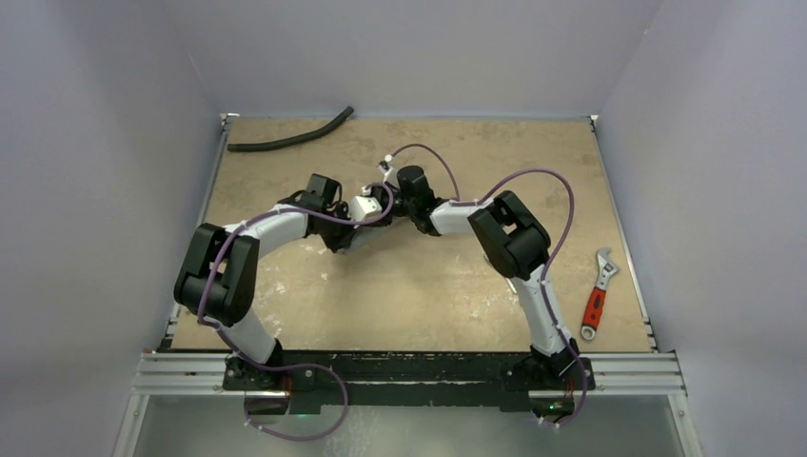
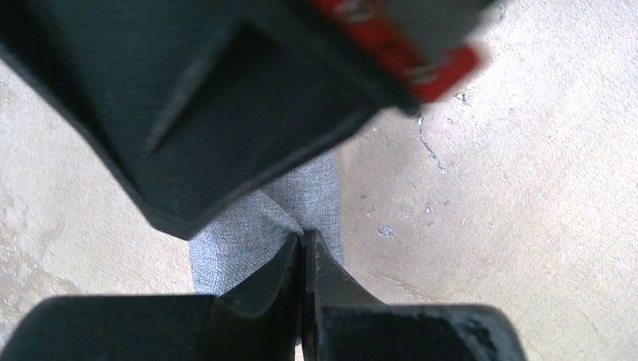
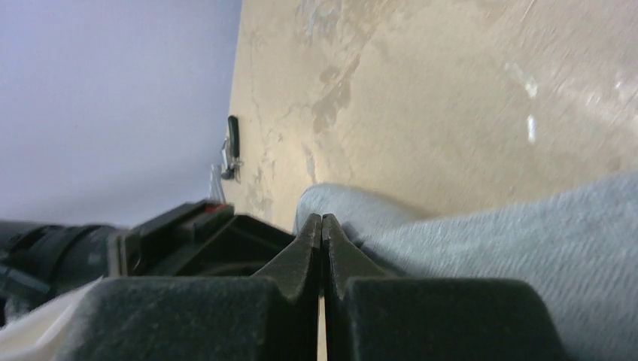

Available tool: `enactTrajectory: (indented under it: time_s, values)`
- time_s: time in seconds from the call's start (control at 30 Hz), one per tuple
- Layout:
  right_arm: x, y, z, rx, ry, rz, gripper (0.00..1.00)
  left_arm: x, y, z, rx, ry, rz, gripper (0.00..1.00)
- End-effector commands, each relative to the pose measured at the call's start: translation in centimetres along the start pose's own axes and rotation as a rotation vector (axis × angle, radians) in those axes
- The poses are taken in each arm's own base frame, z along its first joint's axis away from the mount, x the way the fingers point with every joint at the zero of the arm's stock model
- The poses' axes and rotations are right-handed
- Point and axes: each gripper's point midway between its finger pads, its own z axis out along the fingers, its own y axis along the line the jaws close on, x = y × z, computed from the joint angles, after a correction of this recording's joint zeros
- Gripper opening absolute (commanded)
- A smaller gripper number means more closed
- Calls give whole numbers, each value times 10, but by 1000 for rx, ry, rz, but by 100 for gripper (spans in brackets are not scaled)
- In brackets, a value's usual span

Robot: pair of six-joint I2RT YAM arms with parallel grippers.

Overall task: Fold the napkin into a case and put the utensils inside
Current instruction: Stuff the top corner of the smaller-rectangle-folded napkin into the folded napkin.

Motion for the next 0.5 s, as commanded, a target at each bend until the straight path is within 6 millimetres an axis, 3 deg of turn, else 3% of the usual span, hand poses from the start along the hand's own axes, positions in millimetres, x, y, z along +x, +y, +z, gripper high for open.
enactTrajectory:
  time_s: [0.0,0.13,0.27,0.47]
  values:
    - [-15,3,16,-5,-22,-12,0,37,-16,-1,68,121,-9,1]
    - [1,-48,14,167,0,9,0,36,-13,-6,54,117,12,1]
    - [12,-88,12,270,3,-6,0,21,-15,-18,73,83,23,10]
    - [14,-105,18,300,0,-20,0,-14,-26,-59,161,-22,180,31]
